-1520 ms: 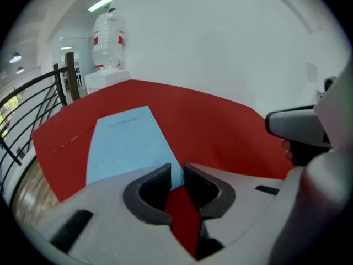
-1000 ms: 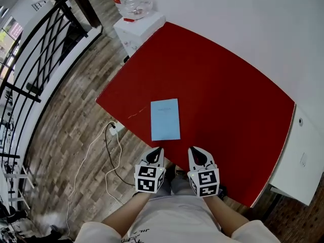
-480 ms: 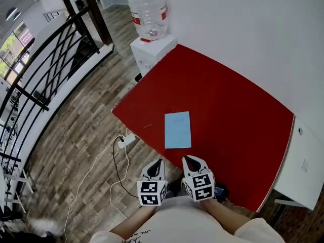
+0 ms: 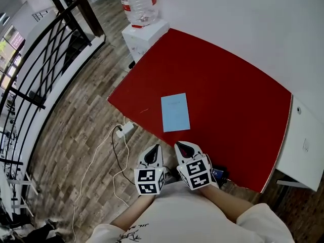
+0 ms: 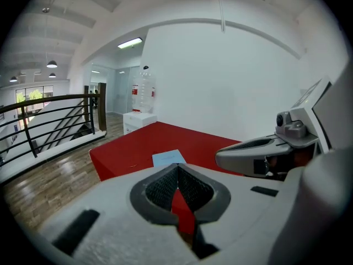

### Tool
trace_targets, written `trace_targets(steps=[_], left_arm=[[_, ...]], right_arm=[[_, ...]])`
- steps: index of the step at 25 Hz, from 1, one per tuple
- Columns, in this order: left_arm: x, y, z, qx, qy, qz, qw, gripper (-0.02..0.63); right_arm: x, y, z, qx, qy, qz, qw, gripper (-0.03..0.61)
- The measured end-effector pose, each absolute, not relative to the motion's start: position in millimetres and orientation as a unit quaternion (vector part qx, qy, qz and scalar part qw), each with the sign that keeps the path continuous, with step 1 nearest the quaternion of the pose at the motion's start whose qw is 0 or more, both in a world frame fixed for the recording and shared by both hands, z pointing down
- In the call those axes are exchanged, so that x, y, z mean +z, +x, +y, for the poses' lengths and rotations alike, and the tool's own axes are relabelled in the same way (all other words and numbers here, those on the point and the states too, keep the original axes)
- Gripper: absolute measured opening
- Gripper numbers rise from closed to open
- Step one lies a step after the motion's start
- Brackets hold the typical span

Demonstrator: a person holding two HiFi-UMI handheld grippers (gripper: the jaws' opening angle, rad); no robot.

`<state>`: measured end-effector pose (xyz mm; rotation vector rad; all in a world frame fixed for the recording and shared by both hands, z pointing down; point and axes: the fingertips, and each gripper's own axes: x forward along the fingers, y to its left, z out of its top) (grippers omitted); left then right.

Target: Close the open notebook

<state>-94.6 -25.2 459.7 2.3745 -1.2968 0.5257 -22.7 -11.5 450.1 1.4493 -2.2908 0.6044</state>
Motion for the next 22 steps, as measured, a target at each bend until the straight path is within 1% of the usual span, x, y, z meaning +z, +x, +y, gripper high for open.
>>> trace_targets(steps=[22], left_arm=[[458.9, -91.1, -23.2, 0.19, 0.85, -0.452, 0.191, 0.006]], right_arm=[[453.8, -19.4, -5.1, 0.225, 0.516, -0.806, 0.183, 0.005]])
